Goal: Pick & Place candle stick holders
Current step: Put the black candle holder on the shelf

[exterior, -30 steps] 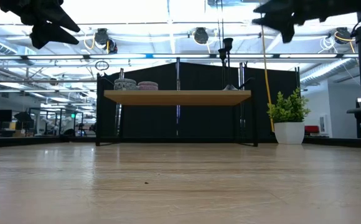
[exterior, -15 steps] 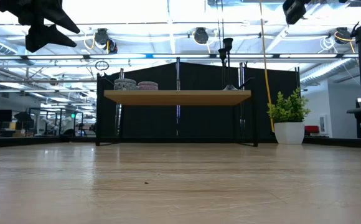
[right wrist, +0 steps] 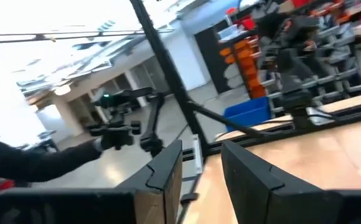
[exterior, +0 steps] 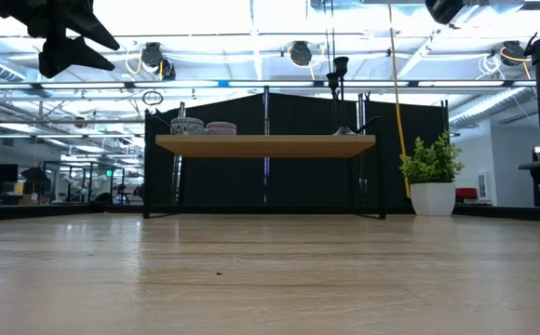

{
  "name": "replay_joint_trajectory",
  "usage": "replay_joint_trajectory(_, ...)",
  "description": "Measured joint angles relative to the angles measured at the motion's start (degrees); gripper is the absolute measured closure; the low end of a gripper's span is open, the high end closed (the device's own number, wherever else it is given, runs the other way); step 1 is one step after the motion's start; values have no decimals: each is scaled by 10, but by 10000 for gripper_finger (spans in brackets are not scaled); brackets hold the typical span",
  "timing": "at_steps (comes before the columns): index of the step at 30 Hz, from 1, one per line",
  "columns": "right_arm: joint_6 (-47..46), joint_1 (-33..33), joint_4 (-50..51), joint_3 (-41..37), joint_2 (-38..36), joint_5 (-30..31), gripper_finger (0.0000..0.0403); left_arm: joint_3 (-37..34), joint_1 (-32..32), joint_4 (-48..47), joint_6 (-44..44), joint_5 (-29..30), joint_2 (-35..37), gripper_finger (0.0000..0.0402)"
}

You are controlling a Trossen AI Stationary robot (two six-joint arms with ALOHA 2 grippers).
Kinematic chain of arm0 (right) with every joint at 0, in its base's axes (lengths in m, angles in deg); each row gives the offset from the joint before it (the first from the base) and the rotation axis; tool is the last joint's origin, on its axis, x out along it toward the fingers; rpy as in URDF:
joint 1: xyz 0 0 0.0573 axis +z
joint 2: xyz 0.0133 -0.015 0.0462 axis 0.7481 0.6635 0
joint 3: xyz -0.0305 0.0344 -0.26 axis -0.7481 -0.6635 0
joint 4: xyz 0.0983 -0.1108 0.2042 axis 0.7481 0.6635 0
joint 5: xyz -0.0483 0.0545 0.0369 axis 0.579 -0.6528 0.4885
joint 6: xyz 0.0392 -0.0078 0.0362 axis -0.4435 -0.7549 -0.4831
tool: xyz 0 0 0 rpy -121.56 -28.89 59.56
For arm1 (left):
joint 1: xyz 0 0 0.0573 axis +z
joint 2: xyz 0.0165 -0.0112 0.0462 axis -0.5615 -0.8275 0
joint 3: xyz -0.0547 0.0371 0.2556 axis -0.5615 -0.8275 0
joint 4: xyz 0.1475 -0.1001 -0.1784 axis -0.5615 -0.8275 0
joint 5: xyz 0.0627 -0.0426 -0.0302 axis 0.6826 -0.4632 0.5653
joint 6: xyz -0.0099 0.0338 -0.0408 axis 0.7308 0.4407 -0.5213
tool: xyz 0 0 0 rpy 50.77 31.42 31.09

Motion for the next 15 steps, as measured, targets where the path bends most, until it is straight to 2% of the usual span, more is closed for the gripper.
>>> replay_joint_trajectory(3,-10,0,3,0,0,0,291,0,0,3,-11,-7,0,213)
replay_joint_trajectory(5,16,0,13,0,0,-13,292,0,0,23,29,-21,0,213)
replay_joint_trajectory(11,84,6,36,8,0,-28,296,0,0,142,191,-143,1,213)
replay_joint_trajectory(15,137,36,130,59,2,-28,295,0,0,162,229,-196,1,213)
